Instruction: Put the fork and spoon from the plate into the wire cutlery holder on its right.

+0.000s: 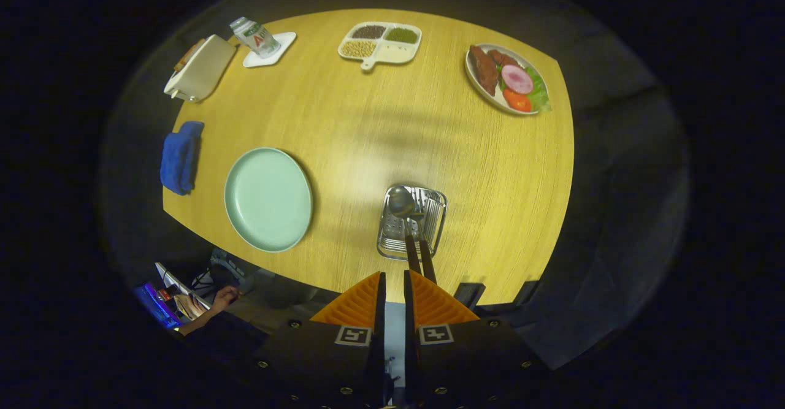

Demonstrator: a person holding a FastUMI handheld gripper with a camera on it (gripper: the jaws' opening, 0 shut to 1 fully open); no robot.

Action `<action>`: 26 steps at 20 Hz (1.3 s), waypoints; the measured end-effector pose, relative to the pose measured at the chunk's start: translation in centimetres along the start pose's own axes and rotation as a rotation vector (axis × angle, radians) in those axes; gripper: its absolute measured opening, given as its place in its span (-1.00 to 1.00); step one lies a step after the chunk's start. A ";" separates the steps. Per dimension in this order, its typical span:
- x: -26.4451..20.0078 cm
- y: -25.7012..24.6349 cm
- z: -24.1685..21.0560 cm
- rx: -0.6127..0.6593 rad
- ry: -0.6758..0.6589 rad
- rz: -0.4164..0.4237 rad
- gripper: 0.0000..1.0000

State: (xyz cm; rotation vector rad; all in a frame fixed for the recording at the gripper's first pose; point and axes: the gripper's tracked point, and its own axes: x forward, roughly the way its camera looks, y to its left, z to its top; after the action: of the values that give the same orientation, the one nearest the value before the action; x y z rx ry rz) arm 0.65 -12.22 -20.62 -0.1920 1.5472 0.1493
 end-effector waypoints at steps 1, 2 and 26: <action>-1.1 1.3 0.8 0.026 -0.113 0.022 -0.72; -2.2 2.5 1.7 0.061 -0.229 0.031 -0.71; -21.3 16.7 2.0 0.077 -1.666 -0.088 0.98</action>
State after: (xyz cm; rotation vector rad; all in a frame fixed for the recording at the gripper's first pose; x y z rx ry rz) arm -1.40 5.10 0.24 -0.0226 -0.1151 0.1153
